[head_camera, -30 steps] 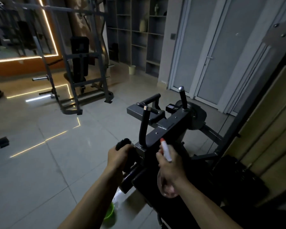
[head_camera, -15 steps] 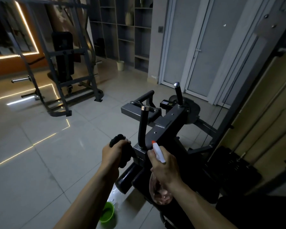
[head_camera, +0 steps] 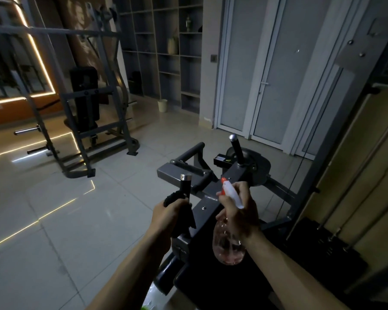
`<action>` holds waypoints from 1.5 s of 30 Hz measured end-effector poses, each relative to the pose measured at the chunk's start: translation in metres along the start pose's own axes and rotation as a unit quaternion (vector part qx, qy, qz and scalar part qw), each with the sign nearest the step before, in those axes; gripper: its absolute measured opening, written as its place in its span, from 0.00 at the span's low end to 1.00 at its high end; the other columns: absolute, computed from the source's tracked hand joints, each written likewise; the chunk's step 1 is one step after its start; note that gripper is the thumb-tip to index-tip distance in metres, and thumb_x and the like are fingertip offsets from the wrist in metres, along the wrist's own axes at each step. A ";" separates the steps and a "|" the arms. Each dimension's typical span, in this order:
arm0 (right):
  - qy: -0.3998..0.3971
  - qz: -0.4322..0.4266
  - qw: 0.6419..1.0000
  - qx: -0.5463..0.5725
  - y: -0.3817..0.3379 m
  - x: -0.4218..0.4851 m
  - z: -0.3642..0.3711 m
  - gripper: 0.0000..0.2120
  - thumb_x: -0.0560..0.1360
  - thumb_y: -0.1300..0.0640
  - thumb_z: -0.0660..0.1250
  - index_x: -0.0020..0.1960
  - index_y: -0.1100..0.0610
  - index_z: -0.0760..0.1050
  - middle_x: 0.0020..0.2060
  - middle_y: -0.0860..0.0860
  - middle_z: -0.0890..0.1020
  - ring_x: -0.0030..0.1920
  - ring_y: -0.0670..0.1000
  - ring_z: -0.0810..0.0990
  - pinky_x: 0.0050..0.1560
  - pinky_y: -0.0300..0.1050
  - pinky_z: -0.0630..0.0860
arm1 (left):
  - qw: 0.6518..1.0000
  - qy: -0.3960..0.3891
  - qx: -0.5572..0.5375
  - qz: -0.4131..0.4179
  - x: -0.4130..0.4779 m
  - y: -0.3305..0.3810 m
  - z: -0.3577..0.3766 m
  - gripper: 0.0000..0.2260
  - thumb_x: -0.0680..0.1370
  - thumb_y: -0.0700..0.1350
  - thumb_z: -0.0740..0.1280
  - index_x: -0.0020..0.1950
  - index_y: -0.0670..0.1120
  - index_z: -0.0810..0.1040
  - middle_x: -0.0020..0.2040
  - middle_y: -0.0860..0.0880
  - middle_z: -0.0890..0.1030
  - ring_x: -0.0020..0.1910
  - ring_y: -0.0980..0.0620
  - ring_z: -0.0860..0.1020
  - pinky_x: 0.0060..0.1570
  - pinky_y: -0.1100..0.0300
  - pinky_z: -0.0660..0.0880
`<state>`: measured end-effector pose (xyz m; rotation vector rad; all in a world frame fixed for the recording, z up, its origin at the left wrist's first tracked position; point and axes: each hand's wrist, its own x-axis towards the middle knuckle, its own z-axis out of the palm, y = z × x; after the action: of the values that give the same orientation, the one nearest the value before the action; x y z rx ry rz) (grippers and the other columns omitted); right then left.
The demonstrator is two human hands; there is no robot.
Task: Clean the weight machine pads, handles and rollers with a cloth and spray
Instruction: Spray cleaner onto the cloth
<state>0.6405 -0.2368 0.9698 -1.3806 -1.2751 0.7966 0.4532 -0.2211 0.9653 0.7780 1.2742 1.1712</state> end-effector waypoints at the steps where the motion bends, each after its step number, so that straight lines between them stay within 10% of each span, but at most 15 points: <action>1: 0.016 -0.007 1.000 0.004 0.005 0.012 -0.011 0.14 0.71 0.50 0.65 0.52 0.56 0.69 0.45 0.56 0.79 0.33 0.50 0.82 0.29 0.39 0.75 | 1.000 -0.012 0.000 -0.011 0.007 -0.005 0.013 0.09 0.76 0.41 0.73 0.54 0.37 0.82 0.43 0.35 0.84 0.37 0.42 0.82 0.32 0.56 0.77; 5: 0.063 -0.029 0.997 -0.017 0.024 0.064 -0.044 0.10 0.69 0.51 0.65 0.43 0.56 0.69 0.39 0.60 0.76 0.34 0.56 0.76 0.32 0.49 0.70 | 0.997 -0.050 -0.002 -0.054 0.034 -0.021 0.058 0.12 0.75 0.39 0.74 0.57 0.36 0.82 0.42 0.38 0.84 0.38 0.43 0.80 0.35 0.56 0.76; 14: -0.029 -0.056 0.998 -0.024 0.058 0.190 -0.022 0.09 0.80 0.50 0.72 0.48 0.55 0.76 0.37 0.45 0.78 0.35 0.38 0.76 0.36 0.30 0.69 | 0.995 0.020 0.020 -0.091 0.072 -0.033 0.097 0.09 0.77 0.42 0.74 0.55 0.38 0.84 0.44 0.39 0.86 0.38 0.47 0.82 0.34 0.57 0.79; 23: -0.142 -0.060 0.987 -0.039 0.085 0.225 0.028 0.09 0.77 0.48 0.74 0.51 0.51 0.79 0.41 0.49 0.82 0.42 0.54 0.82 0.42 0.59 0.83 | 0.992 0.046 -0.010 -0.113 0.077 -0.044 0.098 0.05 0.75 0.40 0.75 0.49 0.41 0.84 0.49 0.38 0.83 0.45 0.42 0.77 0.50 0.48 0.73; 31: -0.222 0.058 0.973 -0.013 0.088 0.213 -0.003 0.40 0.76 0.55 0.70 0.83 0.49 0.54 0.77 0.51 0.70 0.73 0.49 0.72 0.74 0.56 0.70 | 0.989 -0.007 0.003 -0.147 0.076 -0.037 0.104 0.14 0.76 0.46 0.75 0.59 0.44 0.83 0.54 0.41 0.86 0.54 0.40 0.85 0.57 0.47 0.80; 35: -0.094 -0.009 0.995 0.020 0.067 0.159 -0.027 0.17 0.81 0.58 0.65 0.69 0.51 0.73 0.64 0.45 0.79 0.65 0.45 0.79 0.63 0.44 0.78 | 0.987 -0.029 -0.040 -0.152 0.071 -0.028 0.109 0.13 0.78 0.50 0.72 0.58 0.44 0.84 0.51 0.43 0.87 0.50 0.46 0.86 0.56 0.51 0.81; 39: -0.271 -0.061 0.960 -0.022 0.054 0.087 -0.030 0.19 0.83 0.52 0.63 0.74 0.44 0.72 0.71 0.40 0.75 0.70 0.39 0.73 0.68 0.37 0.73 | 0.976 -0.092 -0.141 -0.137 0.064 -0.015 0.110 0.25 0.78 0.62 0.68 0.65 0.45 0.82 0.64 0.38 0.81 0.62 0.42 0.81 0.65 0.47 0.76; 42: -0.183 -0.105 0.977 -0.043 0.066 0.051 -0.008 0.36 0.74 0.75 0.61 0.73 0.44 0.73 0.72 0.39 0.74 0.74 0.40 0.69 0.76 0.42 0.67 | 0.969 -0.169 -0.123 -0.135 0.047 -0.001 0.095 0.30 0.79 0.67 0.62 0.66 0.44 0.82 0.63 0.39 0.82 0.61 0.42 0.82 0.55 0.51 0.78; 45: -0.003 0.028 0.994 0.109 0.062 0.038 0.017 0.26 0.79 0.72 0.64 0.59 0.41 0.81 0.59 0.43 0.83 0.64 0.47 0.81 0.67 0.53 0.77 | 0.963 -0.234 -0.005 -0.134 0.029 0.006 0.054 0.28 0.78 0.70 0.61 0.65 0.52 0.83 0.59 0.47 0.85 0.59 0.47 0.83 0.55 0.51 0.77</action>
<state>0.6490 -0.1892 0.9127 -1.2424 -1.1208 0.9498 0.5015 -0.1831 0.9722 0.7887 0.9401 0.7192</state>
